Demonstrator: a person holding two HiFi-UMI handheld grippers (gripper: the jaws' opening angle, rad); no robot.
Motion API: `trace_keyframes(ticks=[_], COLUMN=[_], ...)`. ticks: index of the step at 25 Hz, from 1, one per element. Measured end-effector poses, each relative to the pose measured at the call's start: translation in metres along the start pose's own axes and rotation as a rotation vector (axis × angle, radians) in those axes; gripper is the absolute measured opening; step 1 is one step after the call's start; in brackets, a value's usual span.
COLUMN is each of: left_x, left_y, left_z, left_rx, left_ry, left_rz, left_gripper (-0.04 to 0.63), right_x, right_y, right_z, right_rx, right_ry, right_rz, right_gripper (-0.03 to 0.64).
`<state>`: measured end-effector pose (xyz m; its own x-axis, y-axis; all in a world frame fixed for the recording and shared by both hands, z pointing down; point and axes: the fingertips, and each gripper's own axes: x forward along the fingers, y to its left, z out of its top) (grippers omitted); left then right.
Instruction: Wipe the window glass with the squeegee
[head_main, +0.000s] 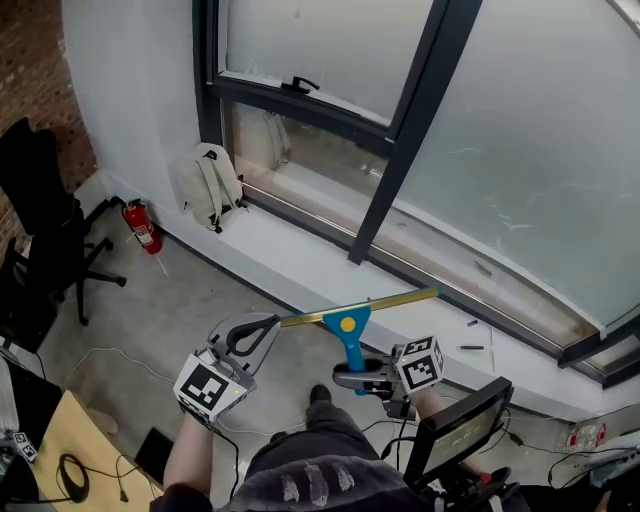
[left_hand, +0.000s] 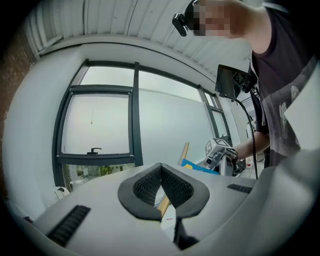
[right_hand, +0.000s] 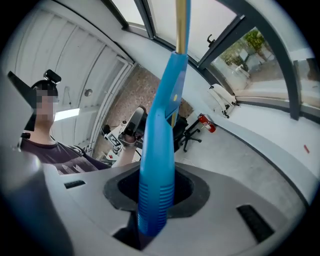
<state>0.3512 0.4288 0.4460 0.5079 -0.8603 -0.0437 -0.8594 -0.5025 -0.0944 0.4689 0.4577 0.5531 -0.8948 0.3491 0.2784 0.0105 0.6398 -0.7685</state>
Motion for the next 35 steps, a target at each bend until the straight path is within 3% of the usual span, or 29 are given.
trace_keyframes(ticks=[6, 10, 16, 23, 29, 35], left_x=[0.06, 0.115, 0.173, 0.193, 0.193, 0.211], left_y=[0.051, 0.09, 0.129, 0.172, 0.226, 0.309], left_z=[-0.037, -0.051, -0.069, -0.09, -0.1, -0.094], left_rx=[-0.057, -0.06, -0.089, -0.114, -0.143, -0.095], left_ry=[0.091, 0.139, 0.206, 0.263, 0.23, 0.107], left_rz=[0.037, 0.065, 0.129, 0.18, 0.141, -0.017], left_gripper=[0.005, 0.006, 0.005, 0.005, 0.005, 0.005], right_x=[-0.002, -0.02, -0.041, -0.03, -0.01, 0.02], right_y=[-0.06, -0.121, -0.194, -0.225, -0.244, -0.254], right_z=[0.054, 0.108, 0.16, 0.2, 0.252, 0.337], right_rx=[-0.008, -0.042, -0.118, -0.117, -0.114, -0.12], right_ry=[0.017, 0.032, 0.156, 0.185, 0.112, -0.018], right_rz=[0.059, 0.008, -0.05, 0.003, -0.021, -0.107], right_gripper=[0.1, 0.1, 0.1, 0.1, 0.1, 0.098])
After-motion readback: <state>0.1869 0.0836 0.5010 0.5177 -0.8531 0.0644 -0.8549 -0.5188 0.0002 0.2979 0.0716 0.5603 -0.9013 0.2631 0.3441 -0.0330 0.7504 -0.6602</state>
